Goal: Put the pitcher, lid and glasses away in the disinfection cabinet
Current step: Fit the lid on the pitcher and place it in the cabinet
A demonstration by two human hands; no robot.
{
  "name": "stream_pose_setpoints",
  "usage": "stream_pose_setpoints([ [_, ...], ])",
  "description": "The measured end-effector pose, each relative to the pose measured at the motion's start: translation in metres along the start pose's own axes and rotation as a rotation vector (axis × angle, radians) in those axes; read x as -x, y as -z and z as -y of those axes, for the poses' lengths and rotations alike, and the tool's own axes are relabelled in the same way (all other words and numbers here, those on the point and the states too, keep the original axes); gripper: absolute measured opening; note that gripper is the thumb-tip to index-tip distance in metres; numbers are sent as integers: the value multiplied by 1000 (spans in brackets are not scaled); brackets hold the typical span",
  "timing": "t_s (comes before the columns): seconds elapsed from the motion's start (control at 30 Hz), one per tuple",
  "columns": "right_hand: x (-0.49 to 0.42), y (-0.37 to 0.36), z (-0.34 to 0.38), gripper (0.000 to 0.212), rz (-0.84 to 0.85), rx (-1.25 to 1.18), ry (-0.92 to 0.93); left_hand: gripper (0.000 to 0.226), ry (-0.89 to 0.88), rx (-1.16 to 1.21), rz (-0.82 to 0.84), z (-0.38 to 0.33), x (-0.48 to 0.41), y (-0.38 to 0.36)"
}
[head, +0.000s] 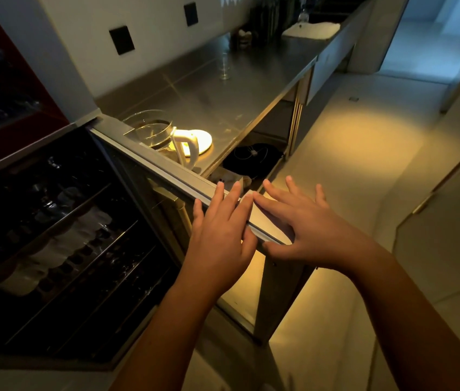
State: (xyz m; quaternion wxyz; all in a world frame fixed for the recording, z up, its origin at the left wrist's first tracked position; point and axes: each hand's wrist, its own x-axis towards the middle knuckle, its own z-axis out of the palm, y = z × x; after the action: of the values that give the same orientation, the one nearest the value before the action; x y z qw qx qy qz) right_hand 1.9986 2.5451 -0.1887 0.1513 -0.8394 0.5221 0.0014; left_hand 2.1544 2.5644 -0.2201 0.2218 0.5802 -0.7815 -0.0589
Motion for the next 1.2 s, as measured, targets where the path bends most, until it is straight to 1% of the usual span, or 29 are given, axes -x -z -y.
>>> stream_pose_setpoints([
  [0.13,1,1,3,79,3,33,-16,61,-10,9,29,1,-2,2],
  [0.27,1,4,11,74,-1,50,-9,57,-25,45,3,9,-1,4],
  [0.37,-5,7,20,70,-20,63,-1,48,-75,-11,-36,21,-1,8],
  [0.43,-11,9,28,68,-36,75,8,50,-74,-67,-48,29,-1,15],
  [0.57,-26,11,52,66,-65,60,39,47,-22,-39,-83,42,3,34],
  [0.8,-49,6,101,65,-74,35,95,52,37,-10,-95,81,16,54],
  [1.03,-67,2,134,68,-25,167,41,53,110,-69,-23,124,20,74],
  [1.2,-84,4,150,70,22,195,30,53,145,-90,9,143,10,78],
])
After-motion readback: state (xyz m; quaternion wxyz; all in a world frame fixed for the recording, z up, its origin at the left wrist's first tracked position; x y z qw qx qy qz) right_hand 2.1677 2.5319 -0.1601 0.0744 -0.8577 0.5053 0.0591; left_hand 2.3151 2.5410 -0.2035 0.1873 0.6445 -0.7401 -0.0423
